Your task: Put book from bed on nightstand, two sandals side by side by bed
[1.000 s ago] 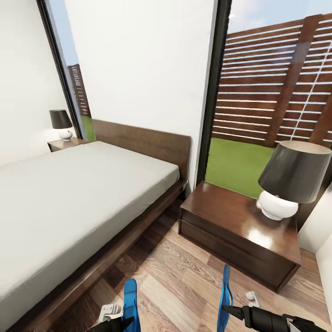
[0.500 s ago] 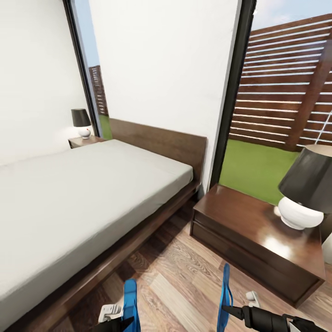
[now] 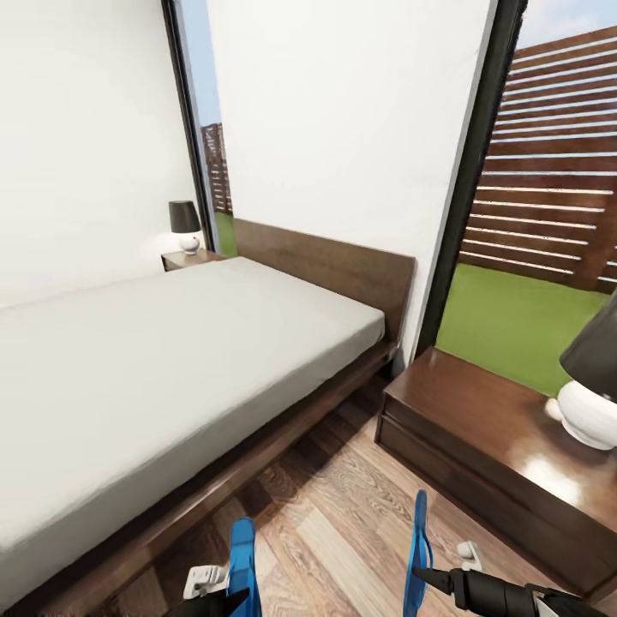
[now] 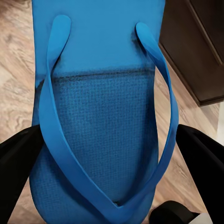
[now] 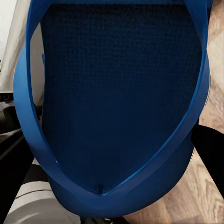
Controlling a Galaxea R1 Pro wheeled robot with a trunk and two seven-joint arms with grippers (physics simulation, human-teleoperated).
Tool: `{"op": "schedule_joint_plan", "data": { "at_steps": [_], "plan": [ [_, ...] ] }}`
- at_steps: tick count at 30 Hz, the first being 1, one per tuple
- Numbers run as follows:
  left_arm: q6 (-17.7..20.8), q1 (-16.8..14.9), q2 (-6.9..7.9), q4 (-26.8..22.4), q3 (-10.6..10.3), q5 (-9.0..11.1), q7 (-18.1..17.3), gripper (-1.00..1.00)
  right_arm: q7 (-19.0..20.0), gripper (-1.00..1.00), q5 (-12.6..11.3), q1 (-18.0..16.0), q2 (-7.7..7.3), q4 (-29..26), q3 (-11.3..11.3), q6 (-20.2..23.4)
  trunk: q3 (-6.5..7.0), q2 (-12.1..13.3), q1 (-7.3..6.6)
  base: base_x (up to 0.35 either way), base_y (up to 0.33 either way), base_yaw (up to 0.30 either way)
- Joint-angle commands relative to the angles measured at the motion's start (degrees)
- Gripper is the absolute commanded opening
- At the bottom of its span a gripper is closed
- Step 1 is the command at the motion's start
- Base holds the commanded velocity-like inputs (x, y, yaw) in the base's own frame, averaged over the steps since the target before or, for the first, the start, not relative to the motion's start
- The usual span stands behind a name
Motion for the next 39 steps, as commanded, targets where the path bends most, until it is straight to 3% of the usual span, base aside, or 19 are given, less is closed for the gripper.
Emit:
{"op": "schedule_joint_plan", "data": {
  "at_steps": [1, 8, 39],
  "plan": [
    [0.05, -0.05, 0.00, 0.08, 0.00, 0.27, -0.18, -1.00, 0.20, -1.00, -0.57, -0.02, -0.02, -0.02, 0.46, 0.37, -0.05, -0.02, -0.01, 0.000, -0.026, 0.212],
    [0.05, -0.07, 0.06, 0.08, 0.00, 0.27, -0.18, -1.00, 0.20, -1.00, -0.57, -0.02, -0.02, -0.02, 0.48, 0.37, -0.05, -0.02, -0.01, 0.000, -0.152, 0.212],
    [0.09, -0.08, 0.07, 0.08, 0.00, 0.27, -0.18, -1.00, 0.20, -1.00, -0.57, -0.02, -0.02, -0.02, 0.48, 0.37, -0.05, -0.02, -0.01, -0.029, -0.003, 0.212]
  ]
}}
